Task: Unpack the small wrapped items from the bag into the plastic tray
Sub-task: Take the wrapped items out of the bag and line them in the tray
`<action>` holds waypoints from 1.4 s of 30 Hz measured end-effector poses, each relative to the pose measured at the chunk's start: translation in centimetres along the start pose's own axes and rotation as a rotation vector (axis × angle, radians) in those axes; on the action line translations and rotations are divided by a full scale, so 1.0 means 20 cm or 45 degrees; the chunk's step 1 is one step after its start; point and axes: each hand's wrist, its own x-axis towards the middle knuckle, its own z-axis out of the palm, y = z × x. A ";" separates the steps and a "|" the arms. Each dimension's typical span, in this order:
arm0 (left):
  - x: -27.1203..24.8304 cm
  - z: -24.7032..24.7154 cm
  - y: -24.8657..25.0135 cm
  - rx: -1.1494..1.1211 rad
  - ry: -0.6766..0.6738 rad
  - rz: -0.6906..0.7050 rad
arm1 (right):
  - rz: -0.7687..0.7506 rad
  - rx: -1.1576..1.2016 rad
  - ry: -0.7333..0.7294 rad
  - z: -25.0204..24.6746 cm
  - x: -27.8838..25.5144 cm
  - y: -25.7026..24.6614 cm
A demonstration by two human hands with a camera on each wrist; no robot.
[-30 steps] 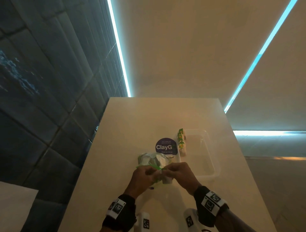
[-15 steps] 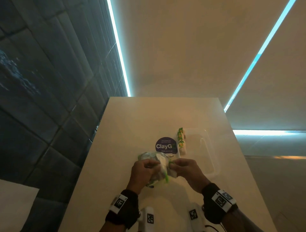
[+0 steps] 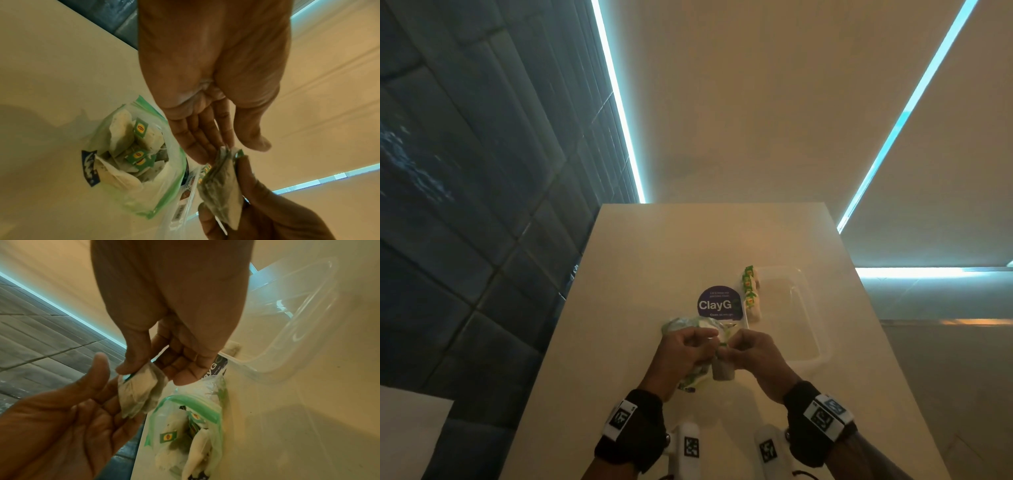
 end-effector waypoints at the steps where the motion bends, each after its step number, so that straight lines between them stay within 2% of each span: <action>1: 0.00 0.00 -0.01 0.016 -0.012 -0.011 | -0.005 0.025 0.029 0.01 0.00 0.00; 5: -0.02 0.02 -0.04 0.156 0.010 -0.067 | 0.014 0.151 0.100 0.04 -0.01 -0.02; 7: -0.02 0.02 -0.05 0.191 0.058 -0.067 | 0.054 0.176 0.058 0.04 -0.01 -0.02; 10: -0.01 0.00 -0.04 0.290 0.103 -0.033 | 0.094 0.178 -0.014 0.04 -0.01 -0.03; 13: -0.01 -0.03 -0.02 0.396 0.126 0.044 | 0.053 0.174 0.030 0.04 0.00 -0.02; 17: -0.02 -0.12 -0.06 0.824 0.313 0.066 | 0.040 0.201 0.098 0.02 0.02 -0.01; 20: -0.05 -0.16 -0.12 1.167 0.288 -0.032 | 0.059 0.222 0.107 0.00 0.01 -0.01; 22: -0.08 -0.15 -0.15 1.301 0.266 -0.102 | 0.067 0.231 0.109 0.00 0.01 -0.01; 26: -0.08 -0.10 -0.22 1.499 0.230 -0.116 | 0.063 0.241 0.096 0.00 0.01 0.00; 32: -0.08 -0.07 -0.23 1.351 0.353 0.033 | 0.091 0.175 0.080 -0.01 0.00 0.01; 35: -0.10 -0.09 -0.20 1.057 0.313 0.120 | 0.108 0.156 0.053 -0.02 0.00 0.00; 37: -0.10 -0.11 -0.18 0.867 0.269 0.244 | 0.099 0.165 0.024 -0.02 0.00 0.00; 39: -0.12 -0.13 -0.17 0.766 0.260 0.348 | 0.087 0.186 -0.030 -0.02 0.00 -0.01; 42: -0.14 -0.15 -0.12 0.645 0.232 0.398 | 0.085 0.187 -0.131 -0.02 -0.01 -0.02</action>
